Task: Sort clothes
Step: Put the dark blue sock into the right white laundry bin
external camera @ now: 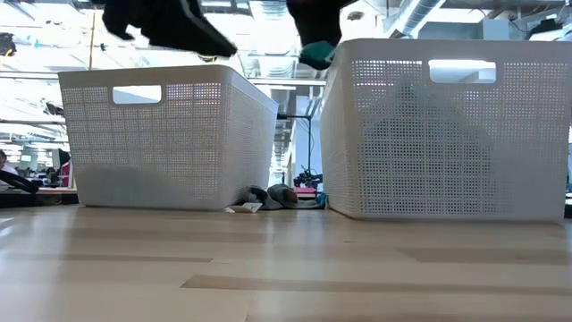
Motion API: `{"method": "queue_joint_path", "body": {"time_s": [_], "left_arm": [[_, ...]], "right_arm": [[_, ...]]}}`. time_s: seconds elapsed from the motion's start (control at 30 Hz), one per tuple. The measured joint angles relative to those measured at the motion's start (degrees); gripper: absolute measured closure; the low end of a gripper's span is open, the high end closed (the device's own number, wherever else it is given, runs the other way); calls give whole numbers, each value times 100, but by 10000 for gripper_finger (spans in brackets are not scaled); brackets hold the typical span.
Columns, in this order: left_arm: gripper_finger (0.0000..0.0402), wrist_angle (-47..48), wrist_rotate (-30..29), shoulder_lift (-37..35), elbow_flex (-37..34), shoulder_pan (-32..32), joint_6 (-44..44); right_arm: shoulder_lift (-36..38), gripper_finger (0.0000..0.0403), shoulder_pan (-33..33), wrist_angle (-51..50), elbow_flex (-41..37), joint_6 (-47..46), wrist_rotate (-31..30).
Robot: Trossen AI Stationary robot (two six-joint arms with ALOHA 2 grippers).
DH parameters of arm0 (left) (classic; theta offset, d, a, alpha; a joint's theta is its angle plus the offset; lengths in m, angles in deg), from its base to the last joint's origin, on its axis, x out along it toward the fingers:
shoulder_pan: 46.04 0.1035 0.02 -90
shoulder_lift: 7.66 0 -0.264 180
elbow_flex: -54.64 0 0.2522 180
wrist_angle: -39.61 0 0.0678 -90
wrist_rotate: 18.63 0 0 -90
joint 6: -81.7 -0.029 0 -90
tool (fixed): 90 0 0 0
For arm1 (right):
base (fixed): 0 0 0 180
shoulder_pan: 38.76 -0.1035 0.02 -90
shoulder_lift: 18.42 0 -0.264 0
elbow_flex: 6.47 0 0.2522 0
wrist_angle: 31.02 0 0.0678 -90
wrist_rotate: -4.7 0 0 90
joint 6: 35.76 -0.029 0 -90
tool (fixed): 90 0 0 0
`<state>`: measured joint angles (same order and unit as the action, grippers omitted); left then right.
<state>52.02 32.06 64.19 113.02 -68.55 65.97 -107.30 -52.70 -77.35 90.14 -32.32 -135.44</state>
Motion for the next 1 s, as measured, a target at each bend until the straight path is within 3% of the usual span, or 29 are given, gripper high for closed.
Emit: {"method": "queue_joint_path", "body": {"time_s": [0.37, 0.57, 1.0], "left_arm": [[222, -82, 54, 4, -949, 81, 853], [222, -745, 253, 2, -1431, 81, 990], [222, -1179, 535, 2, -1768, 70, 1419]], "right_arm": [[354, 403, 1588, -874, 0, 4, -8], [335, 403, 2724, -1397, -13, -331, 1009], [330, 400, 4442, -701, -1004, -499, 2878]]}}
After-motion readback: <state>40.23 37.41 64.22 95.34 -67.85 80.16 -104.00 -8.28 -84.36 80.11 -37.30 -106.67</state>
